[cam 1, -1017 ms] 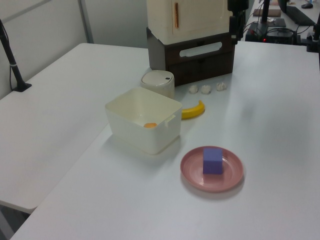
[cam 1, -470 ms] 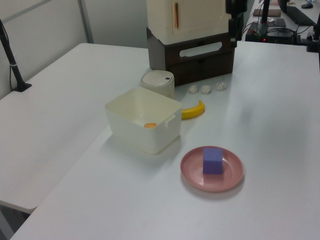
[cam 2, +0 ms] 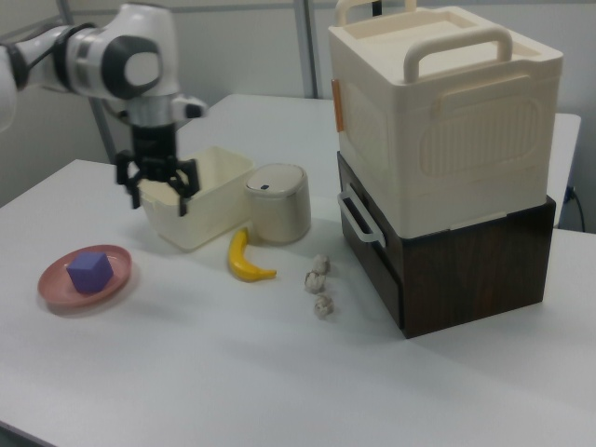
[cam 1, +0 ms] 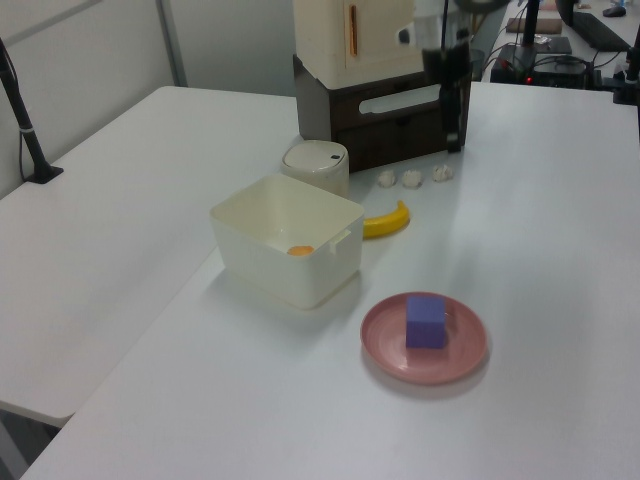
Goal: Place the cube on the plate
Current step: 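Move the open gripper over the pink plate and lower onto the purple cube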
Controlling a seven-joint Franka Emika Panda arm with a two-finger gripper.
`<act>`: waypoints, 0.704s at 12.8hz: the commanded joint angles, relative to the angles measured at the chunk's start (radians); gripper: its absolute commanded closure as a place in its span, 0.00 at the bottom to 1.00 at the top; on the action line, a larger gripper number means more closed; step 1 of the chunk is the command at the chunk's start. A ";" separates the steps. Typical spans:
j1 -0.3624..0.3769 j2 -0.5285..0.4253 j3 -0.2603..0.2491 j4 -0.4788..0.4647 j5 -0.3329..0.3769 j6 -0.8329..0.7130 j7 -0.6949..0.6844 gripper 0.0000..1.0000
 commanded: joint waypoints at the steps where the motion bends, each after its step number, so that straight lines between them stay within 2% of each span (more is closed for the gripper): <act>1: 0.185 0.008 -0.016 -0.100 0.014 0.132 0.090 0.00; 5: 0.333 0.108 -0.016 -0.091 0.011 0.250 0.196 0.00; 9: 0.414 0.201 -0.017 -0.088 -0.003 0.337 0.247 0.00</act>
